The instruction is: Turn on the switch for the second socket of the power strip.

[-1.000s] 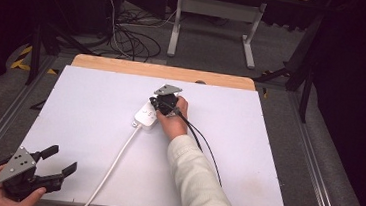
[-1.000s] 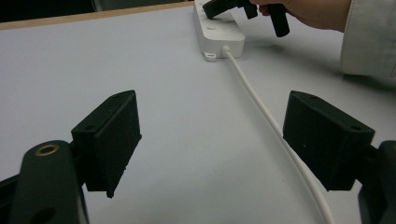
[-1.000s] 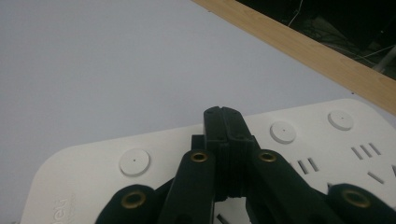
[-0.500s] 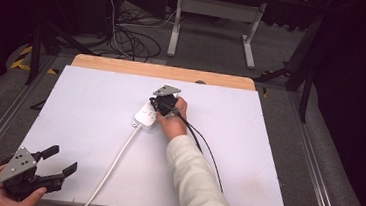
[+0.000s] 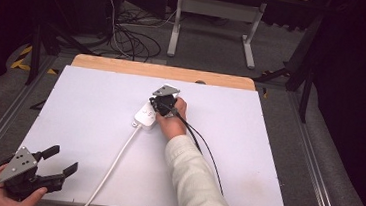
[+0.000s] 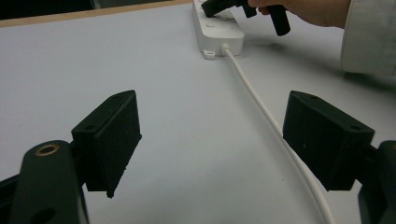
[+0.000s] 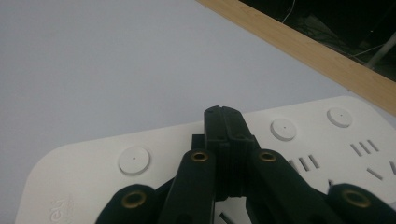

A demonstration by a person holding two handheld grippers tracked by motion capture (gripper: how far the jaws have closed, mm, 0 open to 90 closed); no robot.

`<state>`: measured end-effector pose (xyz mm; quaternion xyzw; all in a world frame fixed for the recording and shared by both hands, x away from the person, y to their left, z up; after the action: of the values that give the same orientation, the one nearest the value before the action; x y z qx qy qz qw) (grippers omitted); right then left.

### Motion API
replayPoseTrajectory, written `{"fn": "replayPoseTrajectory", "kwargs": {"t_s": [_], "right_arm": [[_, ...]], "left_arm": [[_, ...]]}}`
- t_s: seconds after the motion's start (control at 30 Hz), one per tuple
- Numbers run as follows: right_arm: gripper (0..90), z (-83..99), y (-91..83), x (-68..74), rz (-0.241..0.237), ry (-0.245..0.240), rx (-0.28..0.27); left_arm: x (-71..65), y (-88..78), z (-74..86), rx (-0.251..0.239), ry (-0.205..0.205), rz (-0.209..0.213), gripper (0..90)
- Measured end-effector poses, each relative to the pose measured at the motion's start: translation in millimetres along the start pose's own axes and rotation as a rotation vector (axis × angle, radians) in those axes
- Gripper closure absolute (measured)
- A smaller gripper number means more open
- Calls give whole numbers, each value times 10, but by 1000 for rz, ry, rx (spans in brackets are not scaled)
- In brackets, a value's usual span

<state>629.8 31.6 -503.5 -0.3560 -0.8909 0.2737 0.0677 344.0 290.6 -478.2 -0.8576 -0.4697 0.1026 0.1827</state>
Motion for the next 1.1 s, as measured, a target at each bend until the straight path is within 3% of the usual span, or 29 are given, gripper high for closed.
{"fn": "replayPoseTrajectory", "kwargs": {"t_s": [0.47,0.57,0.77,1.1], "right_arm": [[900,-16,-14,44,19,-39,7],[900,-46,-46,53,-7,-8,-13],[900,-210,-248,32,-27,11,-71],[884,-368,-583,117,-58,-10,-96]], "left_arm": [[7,5,2,0,0,3,195],[10,8,3,-1,-5,0,195],[4,15,1,3,-4,3,195],[-10,63,-8,10,3,14,195]]}}
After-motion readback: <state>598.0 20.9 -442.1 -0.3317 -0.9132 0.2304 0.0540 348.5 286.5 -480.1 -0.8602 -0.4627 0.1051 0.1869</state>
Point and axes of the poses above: each handheld gripper's, and its own axes: y roughly forward along the jaws, z roughly out of its underside, x roughly to its left, the point moved 5 cm from there along y, roughly forward along the jaws, and after that the axes turned 3 degrees about y, right-handed, at the moved point
